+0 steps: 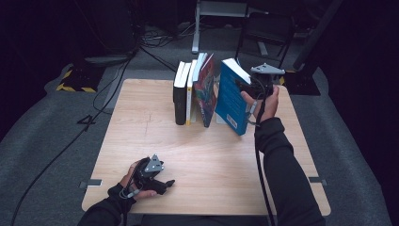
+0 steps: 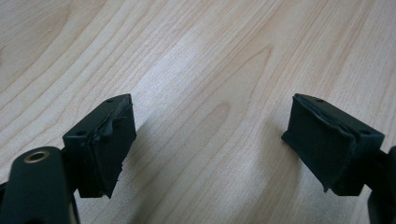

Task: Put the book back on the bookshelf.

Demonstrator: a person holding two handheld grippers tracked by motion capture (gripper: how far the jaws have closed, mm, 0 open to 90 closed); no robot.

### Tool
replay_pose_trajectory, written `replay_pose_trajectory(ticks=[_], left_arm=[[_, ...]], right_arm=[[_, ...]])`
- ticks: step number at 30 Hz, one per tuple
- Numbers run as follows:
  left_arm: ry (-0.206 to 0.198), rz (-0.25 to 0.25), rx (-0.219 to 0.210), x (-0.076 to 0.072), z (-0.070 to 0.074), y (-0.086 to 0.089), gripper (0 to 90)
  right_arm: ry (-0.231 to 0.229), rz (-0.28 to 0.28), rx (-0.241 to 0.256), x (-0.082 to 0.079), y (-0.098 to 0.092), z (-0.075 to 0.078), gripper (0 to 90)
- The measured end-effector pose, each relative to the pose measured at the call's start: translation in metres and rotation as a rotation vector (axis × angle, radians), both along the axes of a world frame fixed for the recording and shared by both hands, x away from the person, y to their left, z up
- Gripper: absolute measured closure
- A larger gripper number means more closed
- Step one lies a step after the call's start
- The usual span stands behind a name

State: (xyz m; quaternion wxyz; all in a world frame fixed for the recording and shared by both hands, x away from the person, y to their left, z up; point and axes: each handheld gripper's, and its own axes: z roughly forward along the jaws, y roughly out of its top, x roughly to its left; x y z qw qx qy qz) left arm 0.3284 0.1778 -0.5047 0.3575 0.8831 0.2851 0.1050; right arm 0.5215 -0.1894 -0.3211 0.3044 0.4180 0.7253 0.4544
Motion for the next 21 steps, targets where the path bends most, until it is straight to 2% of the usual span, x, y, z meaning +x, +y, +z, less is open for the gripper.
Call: replay_pose_trajectory(ticks=[7,21], left_arm=[[0.000,0.000,0.000,0.000,0.000,0.000,16.1],[-0.001,-0.005,0.001,0.001,0.000,0.000,16.0]], right_arm=[[0.010,0.000,0.027,-0.014,-0.012,-0.008,58.9],[0.001,0.025,0.008,-0.031,-0.023,-0.014,57.1]])
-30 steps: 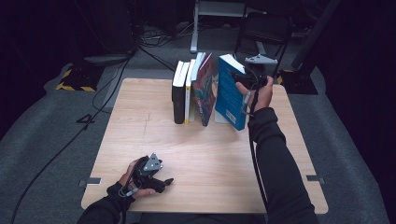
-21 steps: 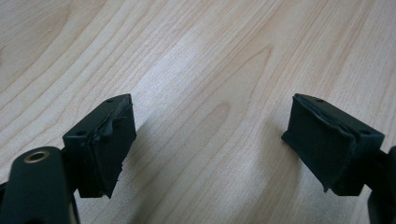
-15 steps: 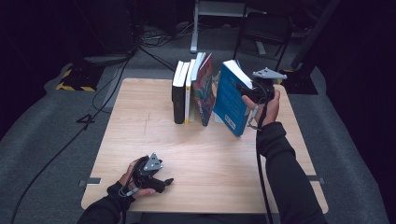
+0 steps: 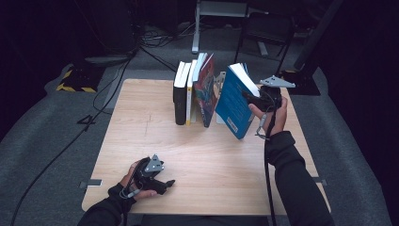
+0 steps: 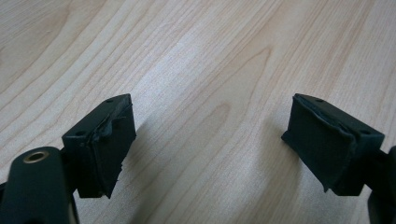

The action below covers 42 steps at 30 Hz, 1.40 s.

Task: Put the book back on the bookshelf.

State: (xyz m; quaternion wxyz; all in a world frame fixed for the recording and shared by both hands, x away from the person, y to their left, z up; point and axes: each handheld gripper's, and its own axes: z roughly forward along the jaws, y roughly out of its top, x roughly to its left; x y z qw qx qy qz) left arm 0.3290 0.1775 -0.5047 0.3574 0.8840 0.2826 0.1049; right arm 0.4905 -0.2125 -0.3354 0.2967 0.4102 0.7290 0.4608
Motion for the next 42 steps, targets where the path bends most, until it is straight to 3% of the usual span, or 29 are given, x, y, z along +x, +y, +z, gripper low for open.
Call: replay_pose_trajectory(ticks=[9,14,16,21,23,24,25,28,30,32,36,39,42], left_arm=[[-0.001,0.000,0.000,0.000,0.000,0.000,16.0],[0.002,0.003,-0.002,0.000,0.000,0.000,16.0],[-0.003,0.002,0.001,0.000,0.000,0.000,16.2],[0.000,0.004,0.001,0.000,0.000,-0.001,16.1],[0.001,0.004,0.000,0.000,0.000,-0.001,16.1],[0.001,0.004,0.000,0.000,0.000,-0.001,16.1],[0.001,0.004,0.000,0.000,0.000,-0.001,16.1],[0.001,0.003,-0.001,0.000,0.000,-0.001,16.1],[0.001,0.003,0.000,0.000,0.000,-0.001,16.1],[0.001,0.003,0.000,0.000,0.000,-0.001,16.1],[0.001,0.003,-0.001,0.000,0.000,-0.001,16.1],[0.001,0.003,-0.001,0.000,0.000,-0.001,16.0],[0.001,0.003,-0.001,0.000,0.000,-0.001,16.0]], right_arm=[[-0.002,0.005,-0.014,-0.012,-0.009,-0.013,41.2],[0.019,0.021,0.053,-0.020,-0.025,-0.038,38.5],[0.028,0.027,0.053,-0.022,-0.027,-0.044,38.4],[0.046,0.049,0.058,-0.028,-0.033,-0.075,41.1],[0.081,0.056,0.029,-0.027,-0.030,-0.094,41.8],[0.081,0.056,0.029,-0.027,-0.030,-0.094,41.8],[0.083,0.061,0.017,-0.026,-0.027,-0.104,44.4],[0.102,0.039,0.011,-0.022,-0.020,-0.128,50.3],[0.087,0.037,0.001,-0.019,-0.016,-0.137,54.6],[0.062,0.026,0.004,-0.020,-0.012,-0.139,58.0],[0.068,0.010,0.008,-0.022,-0.010,-0.139,60.1],[0.051,-0.079,-0.008,-0.036,-0.003,-0.138,60.7],[0.053,-0.128,0.011,-0.044,0.001,-0.139,60.8]])
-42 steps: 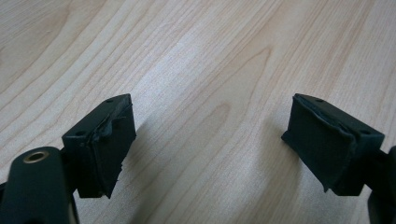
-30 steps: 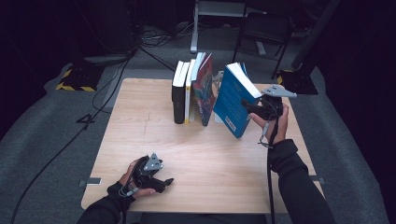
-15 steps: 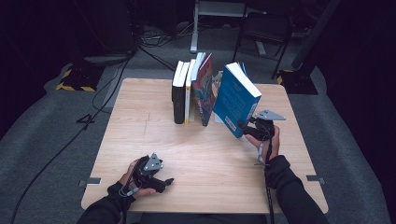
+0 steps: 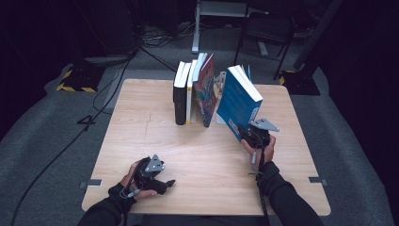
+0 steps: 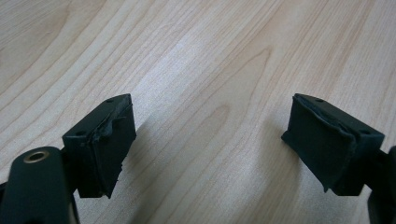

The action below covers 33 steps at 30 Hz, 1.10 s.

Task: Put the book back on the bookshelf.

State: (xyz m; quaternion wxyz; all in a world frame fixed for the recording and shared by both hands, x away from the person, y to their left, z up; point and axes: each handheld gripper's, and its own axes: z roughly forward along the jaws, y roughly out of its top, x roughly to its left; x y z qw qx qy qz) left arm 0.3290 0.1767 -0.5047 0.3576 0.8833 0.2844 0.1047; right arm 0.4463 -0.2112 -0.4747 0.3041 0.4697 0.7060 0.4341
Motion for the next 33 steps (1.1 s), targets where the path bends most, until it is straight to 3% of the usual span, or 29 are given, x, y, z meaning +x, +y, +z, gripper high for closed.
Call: replay_pose_trajectory(ticks=[11,20,33], left_arm=[[0.001,-0.008,-0.001,0.002,0.000,-0.002,16.0],[0.000,-0.010,-0.001,0.002,0.000,-0.002,16.0],[0.001,-0.019,-0.001,0.003,0.000,-0.003,16.0]], right_arm=[[-0.018,-0.076,0.005,0.003,0.014,-0.001,60.7],[-0.015,-0.172,0.064,0.019,0.036,-0.002,60.7],[-0.021,-0.152,0.031,0.038,0.039,-0.002,60.3]])
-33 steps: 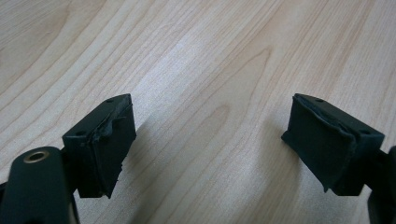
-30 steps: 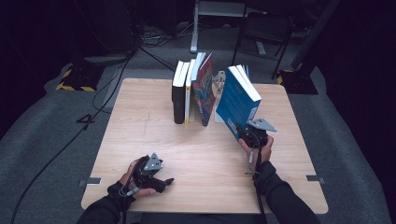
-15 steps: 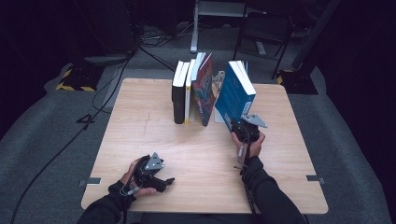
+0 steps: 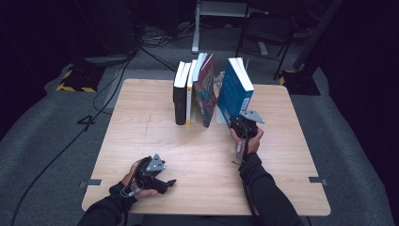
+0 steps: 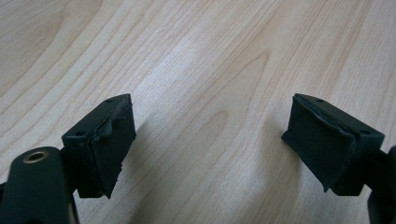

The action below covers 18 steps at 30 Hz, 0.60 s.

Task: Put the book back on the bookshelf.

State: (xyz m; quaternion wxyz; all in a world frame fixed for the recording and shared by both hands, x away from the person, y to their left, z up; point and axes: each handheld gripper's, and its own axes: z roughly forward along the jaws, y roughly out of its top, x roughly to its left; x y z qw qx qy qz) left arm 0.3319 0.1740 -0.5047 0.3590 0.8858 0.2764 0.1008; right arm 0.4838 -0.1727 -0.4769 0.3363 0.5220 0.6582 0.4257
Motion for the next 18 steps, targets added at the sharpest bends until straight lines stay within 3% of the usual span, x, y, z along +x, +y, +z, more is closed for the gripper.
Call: replay_pose_trajectory(ticks=[6,11,14,16,18], left_arm=[[0.001,-0.004,0.001,0.000,0.000,0.000,16.0],[0.000,-0.005,0.001,0.000,0.000,0.000,16.0],[0.000,-0.005,0.001,0.000,0.000,0.000,16.0],[0.000,-0.005,0.001,0.000,0.000,0.000,16.0],[0.000,-0.005,0.001,0.000,0.000,0.000,16.0]], right_arm=[[0.006,0.007,0.002,0.005,-0.002,0.001,59.8],[0.015,0.048,-0.011,0.006,-0.007,0.004,56.6],[-0.019,0.074,-0.011,-0.001,-0.011,0.012,54.5],[-0.054,0.106,-0.057,-0.007,-0.014,0.020,55.1],[-0.066,0.132,-0.046,-0.010,-0.019,0.025,56.3]])
